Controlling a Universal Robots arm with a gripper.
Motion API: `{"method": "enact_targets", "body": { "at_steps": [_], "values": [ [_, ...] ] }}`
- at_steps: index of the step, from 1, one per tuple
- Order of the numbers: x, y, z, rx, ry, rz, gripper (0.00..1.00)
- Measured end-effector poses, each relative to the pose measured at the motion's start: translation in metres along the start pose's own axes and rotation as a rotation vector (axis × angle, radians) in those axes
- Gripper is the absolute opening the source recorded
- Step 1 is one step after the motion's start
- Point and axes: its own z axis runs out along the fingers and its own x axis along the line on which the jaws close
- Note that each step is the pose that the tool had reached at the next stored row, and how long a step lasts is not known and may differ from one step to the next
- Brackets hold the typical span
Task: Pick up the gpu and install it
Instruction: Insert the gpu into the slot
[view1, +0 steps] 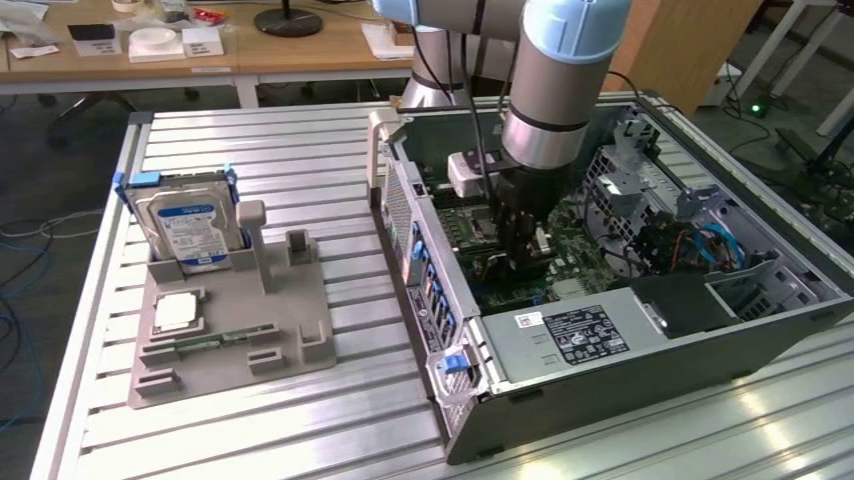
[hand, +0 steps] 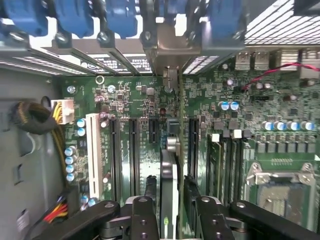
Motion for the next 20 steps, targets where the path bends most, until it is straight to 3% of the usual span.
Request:
{"method": "enact_targets", "body": {
  "at_steps": [10,13,18,20],
  "values": [
    [0.0,-0.0019,-0.0323,0.0146,-0.0002,0.0,0.36],
    [0.0,-0.0019,-0.0324,0.0151,-0.0005,0.0,0.35],
    [0.0,-0.0019,-0.0325,0.015,-0.0004,0.0,0.11],
    [0.0,-0.0019,-0.0325,0.015,-0.0004,0.0,0.11]
  ]
}}
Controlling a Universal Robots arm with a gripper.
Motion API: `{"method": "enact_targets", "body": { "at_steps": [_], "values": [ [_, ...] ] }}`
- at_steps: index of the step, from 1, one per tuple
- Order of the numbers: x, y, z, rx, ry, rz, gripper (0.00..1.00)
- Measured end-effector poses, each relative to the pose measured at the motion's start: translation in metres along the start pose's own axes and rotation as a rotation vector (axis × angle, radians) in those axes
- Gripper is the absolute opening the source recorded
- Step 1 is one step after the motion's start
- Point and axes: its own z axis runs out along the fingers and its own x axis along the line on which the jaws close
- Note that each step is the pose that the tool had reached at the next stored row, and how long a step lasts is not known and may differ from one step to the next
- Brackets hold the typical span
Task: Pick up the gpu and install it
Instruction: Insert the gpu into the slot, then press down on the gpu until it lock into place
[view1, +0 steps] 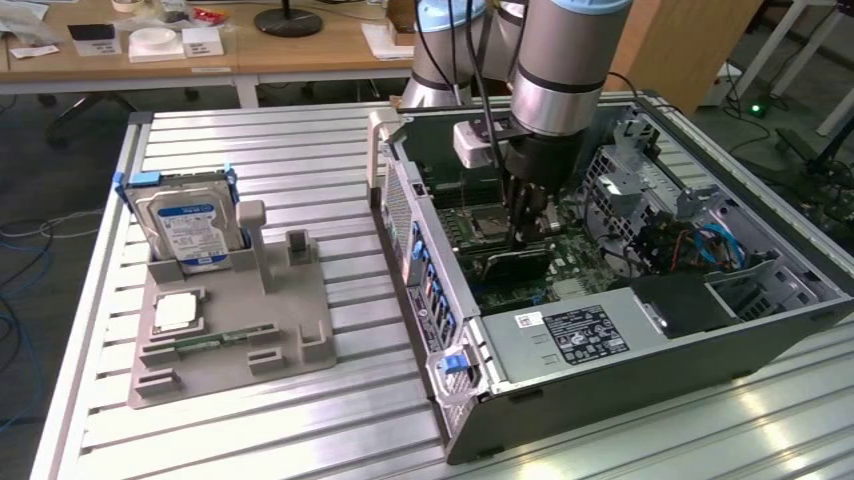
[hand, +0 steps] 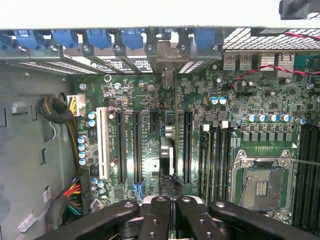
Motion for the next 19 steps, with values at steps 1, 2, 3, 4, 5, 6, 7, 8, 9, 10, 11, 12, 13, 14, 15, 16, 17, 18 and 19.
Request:
{"method": "enact_targets", "body": {
  "at_steps": [1,2,3,4,5,6,7,8,9,10,11,12,13,14,15,16,17,18,19],
  "values": [
    [0.0,0.0,0.0,0.0,0.0,0.0,0.11],
    [0.0,0.0,0.0,0.0,0.0,0.0,0.11],
    [0.0,0.0,0.0,0.0,0.0,0.0,0.11],
    [0.0,0.0,0.0,0.0,0.0,0.0,0.11],
    [0.0,0.0,0.0,0.0,0.0001,0.0,0.11],
    [0.0,0.0,0.0,0.0,0.0001,0.0,0.11],
    [0.0,0.0,0.0,0.0,0.0,0.0,0.11],
    [0.0,0.0,0.0,0.0,0.0,0.0,0.11],
    [0.0,0.0,0.0,0.0,0.0,0.0,0.11],
    [0.0,0.0,0.0,0.0,0.0,0.0,0.11],
    [0.0,0.0,0.0,0.0,0.0,0.0,0.11],
    [0.0,0.0,0.0,0.0,0.0001,0.0,0.11],
    [0.0,0.0,0.0,0.0,0.0,0.0,0.11],
    [0.0,0.0,0.0,0.0,0.0,0.0,0.11],
    [0.0,0.0,0.0,0.0,0.0,0.0,0.11],
    [0.0,0.0002,0.0,0.0001,0.0001,0.0,0.11],
    [0.0001,0.0023,-0.0003,0.0,0.0002,0.0,0.11],
    [0.0001,0.0043,-0.0003,-0.0002,0.0002,0.0,0.11],
    [0.0001,0.006,0.0,-0.0003,0.0,0.0,0.11]
  ]
}}
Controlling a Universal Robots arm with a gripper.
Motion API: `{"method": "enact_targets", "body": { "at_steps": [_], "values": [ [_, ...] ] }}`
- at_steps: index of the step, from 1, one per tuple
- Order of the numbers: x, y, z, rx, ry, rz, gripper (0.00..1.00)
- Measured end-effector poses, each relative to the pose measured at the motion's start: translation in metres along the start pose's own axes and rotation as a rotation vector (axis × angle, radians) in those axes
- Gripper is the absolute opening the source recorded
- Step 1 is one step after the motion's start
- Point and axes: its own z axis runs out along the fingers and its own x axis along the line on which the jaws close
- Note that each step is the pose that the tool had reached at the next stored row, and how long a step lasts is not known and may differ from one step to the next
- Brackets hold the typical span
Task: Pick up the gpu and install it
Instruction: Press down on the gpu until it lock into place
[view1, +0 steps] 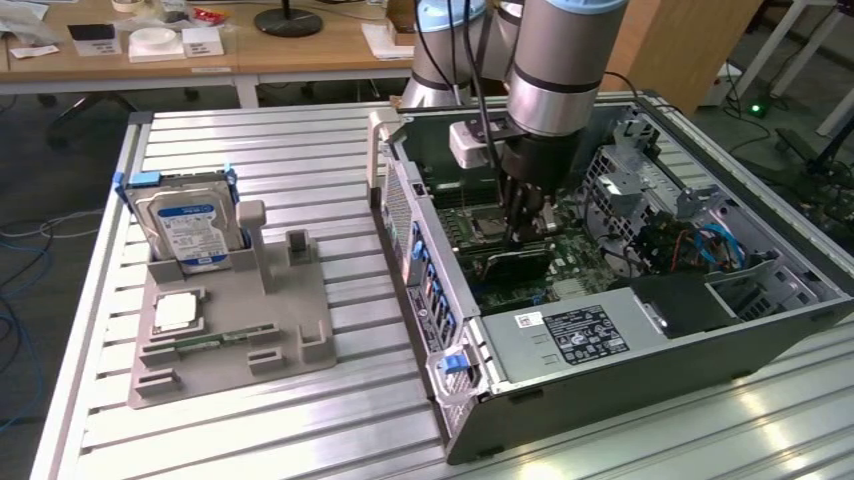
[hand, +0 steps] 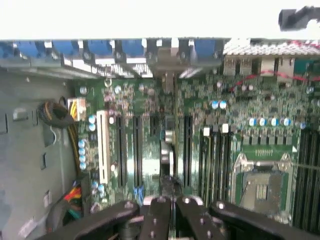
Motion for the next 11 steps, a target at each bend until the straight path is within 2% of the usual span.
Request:
{"method": "enact_targets", "body": {
  "at_steps": [4,6,11],
  "values": [
    [0.0001,0.0069,0.0001,-0.003,0.0001,0.0,0.11],
    [0.0002,0.0083,0.0002,-0.0123,0.0003,-0.001,0.11],
    [0.0002,0.0088,0.0005,-0.0618,0.0012,-0.001,0.11]
  ]
}}
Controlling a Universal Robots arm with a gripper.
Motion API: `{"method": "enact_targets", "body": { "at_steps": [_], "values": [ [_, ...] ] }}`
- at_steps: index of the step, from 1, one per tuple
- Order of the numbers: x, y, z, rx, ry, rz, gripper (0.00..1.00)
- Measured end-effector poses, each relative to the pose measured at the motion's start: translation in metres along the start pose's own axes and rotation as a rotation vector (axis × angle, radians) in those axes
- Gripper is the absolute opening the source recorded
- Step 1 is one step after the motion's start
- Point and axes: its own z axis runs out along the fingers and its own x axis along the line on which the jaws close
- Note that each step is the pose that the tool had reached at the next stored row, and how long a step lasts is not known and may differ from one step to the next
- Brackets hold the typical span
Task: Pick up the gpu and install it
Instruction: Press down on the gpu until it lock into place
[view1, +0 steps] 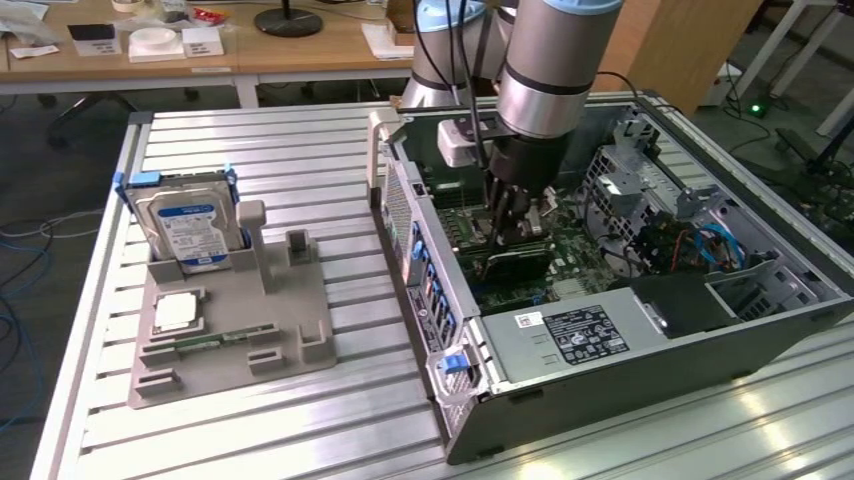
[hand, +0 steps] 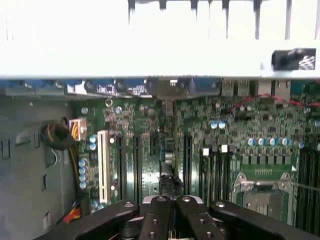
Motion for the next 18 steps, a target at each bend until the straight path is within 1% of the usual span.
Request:
{"method": "enact_targets", "body": {
  "at_steps": [1,3,5,7,9,11,14,18],
  "values": [
    [0.0,0.0007,0.0002,-0.0048,0.0,0.0,0.11],
    [0.0,0.0016,0.0001,-0.0051,0.0013,-0.001,0.11],
    [0.0,0.0034,0.0002,-0.0049,0.0068,-0.009,0.11],
    [0.0,0.0045,0.001,-0.0046,0.0069,-0.028,0.11],
    [-0.003,0.0058,0.0017,-0.0044,0.007,-0.037,0.11],
    [-0.005,0.008,0.0025,-0.0043,0.007,-0.04,0.11],
    [-0.005,0.015,0.0032,-0.0044,0.007,-0.04,0.11],
    [-0.005,0.0169,0.0047,-0.0044,0.007,-0.04,0.11]
  ]
}}
